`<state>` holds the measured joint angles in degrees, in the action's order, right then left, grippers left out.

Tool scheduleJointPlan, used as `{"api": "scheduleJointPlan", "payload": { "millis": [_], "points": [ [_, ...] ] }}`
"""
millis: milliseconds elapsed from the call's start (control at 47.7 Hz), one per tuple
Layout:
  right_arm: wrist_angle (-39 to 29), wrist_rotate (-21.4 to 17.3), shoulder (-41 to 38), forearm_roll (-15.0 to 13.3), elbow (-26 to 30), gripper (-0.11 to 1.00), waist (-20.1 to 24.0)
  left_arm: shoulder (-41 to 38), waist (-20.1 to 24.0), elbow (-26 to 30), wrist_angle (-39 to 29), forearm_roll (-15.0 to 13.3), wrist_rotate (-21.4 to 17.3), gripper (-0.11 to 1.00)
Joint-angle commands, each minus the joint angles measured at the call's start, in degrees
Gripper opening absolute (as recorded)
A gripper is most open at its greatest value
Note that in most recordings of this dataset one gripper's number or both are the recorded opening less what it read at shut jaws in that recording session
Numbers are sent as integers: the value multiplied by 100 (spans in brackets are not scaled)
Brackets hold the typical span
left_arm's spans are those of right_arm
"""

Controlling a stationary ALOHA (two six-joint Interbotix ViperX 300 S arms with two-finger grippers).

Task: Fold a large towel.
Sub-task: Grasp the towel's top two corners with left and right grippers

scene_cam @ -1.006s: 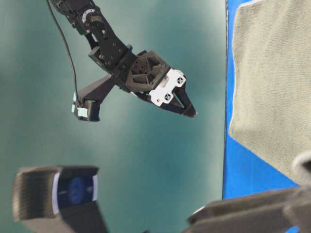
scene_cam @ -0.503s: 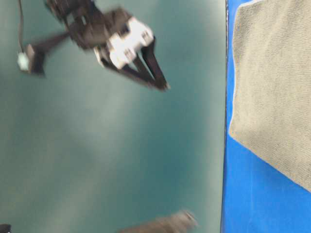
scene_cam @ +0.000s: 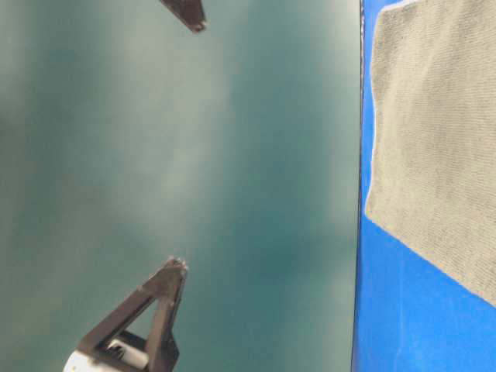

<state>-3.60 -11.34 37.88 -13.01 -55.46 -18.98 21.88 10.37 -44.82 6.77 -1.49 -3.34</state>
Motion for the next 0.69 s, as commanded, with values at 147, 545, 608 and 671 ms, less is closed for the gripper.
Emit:
{"api": "scheduleJointPlan", "payload": {
  "millis": [147,545,608,671],
  "points": [
    [167,-97,-853,26,237,64,-809,-475,993,334,79,9,-176,84],
    [141,-88,-3349,-88,1011,64,-1890,-2733,2101,1380,281,9,-308,83],
    [158,-88,-3595,-88,1046,64,-1942,-3182,2153,1617,299,9,-299,83],
    [176,-88,-3788,-97,1063,64,-1986,-3498,2188,1802,308,9,-299,83]
  ]
}}
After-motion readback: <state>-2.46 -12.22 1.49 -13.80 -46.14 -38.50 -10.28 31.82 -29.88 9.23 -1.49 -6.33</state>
